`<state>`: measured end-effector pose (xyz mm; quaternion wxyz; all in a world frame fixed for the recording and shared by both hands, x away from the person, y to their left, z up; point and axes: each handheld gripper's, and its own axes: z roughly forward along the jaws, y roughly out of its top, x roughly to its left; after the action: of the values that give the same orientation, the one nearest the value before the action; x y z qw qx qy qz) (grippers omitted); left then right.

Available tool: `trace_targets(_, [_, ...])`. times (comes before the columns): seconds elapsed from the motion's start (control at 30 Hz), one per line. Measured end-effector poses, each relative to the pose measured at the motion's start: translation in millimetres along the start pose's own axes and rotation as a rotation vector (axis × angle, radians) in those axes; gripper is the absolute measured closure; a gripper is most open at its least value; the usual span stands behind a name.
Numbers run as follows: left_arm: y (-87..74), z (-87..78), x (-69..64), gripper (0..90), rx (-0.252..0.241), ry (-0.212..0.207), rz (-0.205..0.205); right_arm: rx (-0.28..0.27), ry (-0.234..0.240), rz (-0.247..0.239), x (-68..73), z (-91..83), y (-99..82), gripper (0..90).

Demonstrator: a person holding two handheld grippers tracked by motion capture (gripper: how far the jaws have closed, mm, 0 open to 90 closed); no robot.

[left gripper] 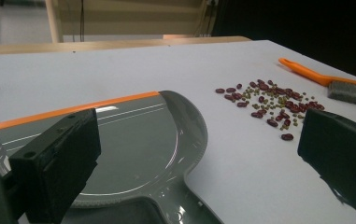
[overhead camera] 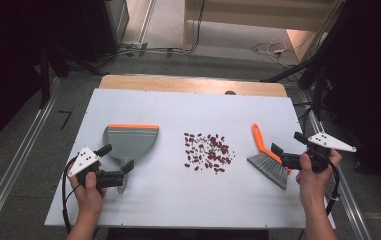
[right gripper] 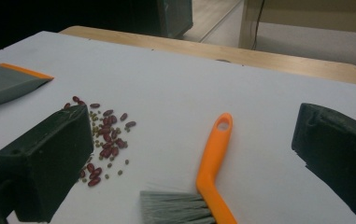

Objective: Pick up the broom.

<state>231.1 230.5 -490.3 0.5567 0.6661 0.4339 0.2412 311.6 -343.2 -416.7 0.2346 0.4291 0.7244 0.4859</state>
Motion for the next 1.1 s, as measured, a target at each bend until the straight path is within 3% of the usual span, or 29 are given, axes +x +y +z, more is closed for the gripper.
trace_targets(0.33, [-0.6,1.0,-2.9,0.0,0.018,0.005,0.029,0.112,-0.058,-0.006,-4.7,23.0,27.7,0.0])
trace_targets(0.63, [1.0,2.7,-5.4,0.0,0.02,-0.006,0.035,0.206,-0.043,0.034,-20.7,45.0,38.9,5.0])
trace_targets(0.8, [1.1,3.5,-7.1,0.0,0.028,-0.007,0.041,0.27,-0.062,0.105,-23.1,59.8,37.7,26.9])
trace_targets(0.93, [1.1,4.1,-7.2,0.0,0.031,-0.007,0.042,0.341,-0.094,0.105,-21.2,71.7,32.1,36.0])
trace_targets(1.0, [1.1,4.3,-7.1,0.0,0.032,-0.009,0.041,0.358,-0.084,0.127,-22.6,75.2,29.2,40.6])
trace_targets(1.1, [1.0,4.5,-7.5,0.0,0.035,-0.008,0.042,0.403,-0.081,0.097,-21.8,78.7,25.6,48.3])
